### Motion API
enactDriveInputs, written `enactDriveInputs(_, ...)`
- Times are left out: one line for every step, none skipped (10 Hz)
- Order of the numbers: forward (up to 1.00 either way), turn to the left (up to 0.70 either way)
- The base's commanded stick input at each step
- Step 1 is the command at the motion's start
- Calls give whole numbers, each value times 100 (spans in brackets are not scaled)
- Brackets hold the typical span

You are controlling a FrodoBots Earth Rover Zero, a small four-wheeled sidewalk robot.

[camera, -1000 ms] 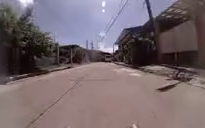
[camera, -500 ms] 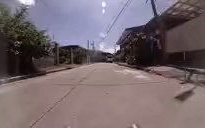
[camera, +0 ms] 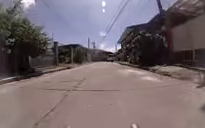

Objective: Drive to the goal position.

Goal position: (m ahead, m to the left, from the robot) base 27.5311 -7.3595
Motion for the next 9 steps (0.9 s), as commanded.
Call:
enactDriveInputs(100, 0)
enactDriveInputs(100, 0)
enactDriveInputs(100, 0)
enactDriveInputs(100, 0)
enactDriveInputs(100, 0)
enactDriveInputs(100, 0)
enactDriveInputs(100, 0)
enactDriveInputs(100, 0)
enactDriveInputs(100, 0)
